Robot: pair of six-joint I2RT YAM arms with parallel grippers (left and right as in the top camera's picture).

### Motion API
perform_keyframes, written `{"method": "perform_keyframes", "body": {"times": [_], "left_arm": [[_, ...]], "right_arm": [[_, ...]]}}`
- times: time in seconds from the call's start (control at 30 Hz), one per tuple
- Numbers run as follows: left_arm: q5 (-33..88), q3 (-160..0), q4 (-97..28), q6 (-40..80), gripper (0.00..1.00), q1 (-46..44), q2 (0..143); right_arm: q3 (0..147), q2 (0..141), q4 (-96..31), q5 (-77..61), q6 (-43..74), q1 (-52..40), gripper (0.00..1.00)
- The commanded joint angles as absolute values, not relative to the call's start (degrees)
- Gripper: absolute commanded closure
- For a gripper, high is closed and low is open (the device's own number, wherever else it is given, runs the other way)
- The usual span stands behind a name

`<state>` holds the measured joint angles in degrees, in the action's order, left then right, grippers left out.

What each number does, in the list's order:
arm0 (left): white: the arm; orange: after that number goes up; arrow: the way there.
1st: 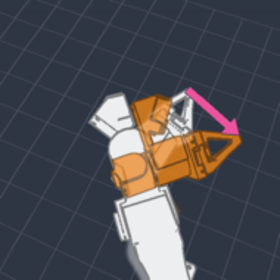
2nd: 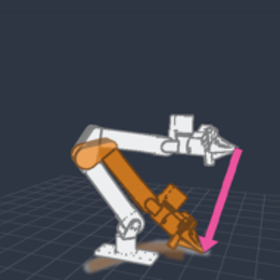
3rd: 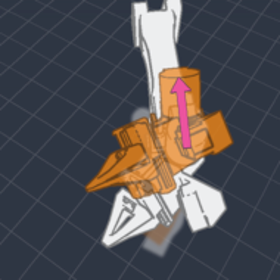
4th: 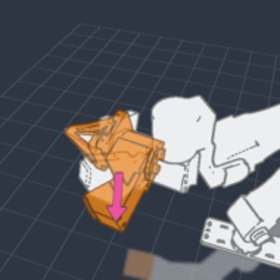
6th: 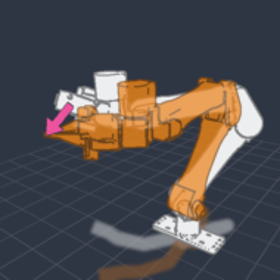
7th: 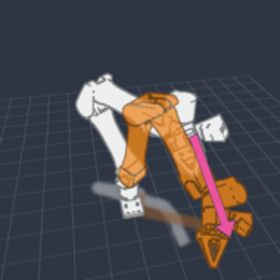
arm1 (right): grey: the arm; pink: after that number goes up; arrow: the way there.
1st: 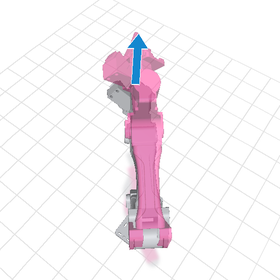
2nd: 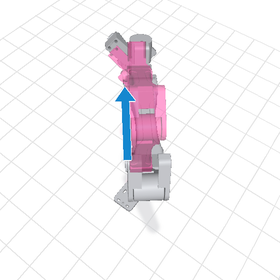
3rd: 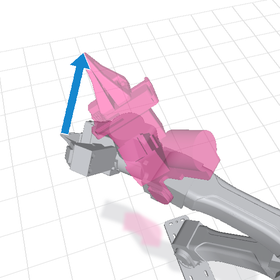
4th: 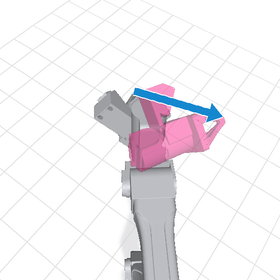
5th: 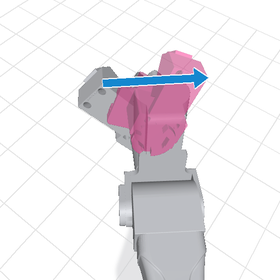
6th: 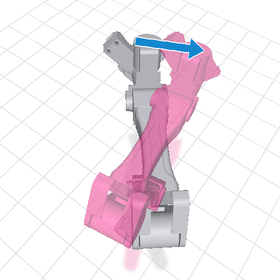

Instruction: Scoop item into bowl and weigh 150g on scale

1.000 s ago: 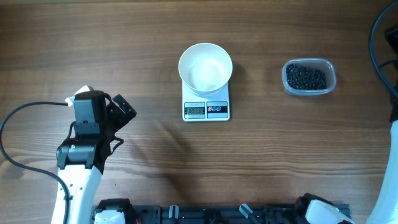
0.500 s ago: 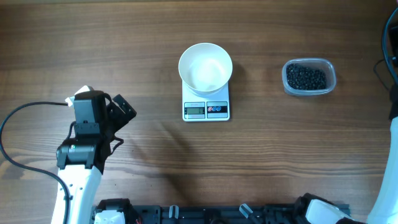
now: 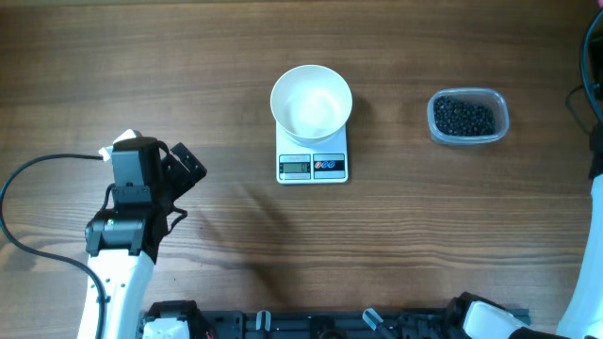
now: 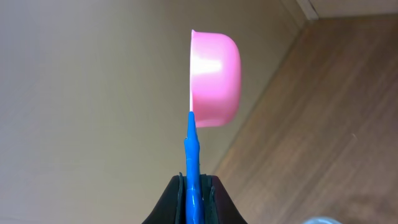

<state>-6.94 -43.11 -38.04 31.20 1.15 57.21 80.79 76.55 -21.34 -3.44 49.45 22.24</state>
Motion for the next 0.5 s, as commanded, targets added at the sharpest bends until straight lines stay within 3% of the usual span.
{"method": "perform_keyframes", "body": {"times": [0.0,0.27,0.47], "left_arm": [[-6.4,-43.0,-38.0,32.0,0.0,1.4,57.5],[-6.4,-43.0,-38.0,32.0,0.0,1.4,57.5],[-6.4,-43.0,-38.0,32.0,0.0,1.4,57.5]], "right_arm": [[81.8,76.9,-17.6,-2.4,48.1,22.4,0.96],[81.8,76.9,-8.8,10.1,43.3,22.4,0.96],[81.8,77.4,-10.0,13.7,31.2,22.4,0.95]]}}
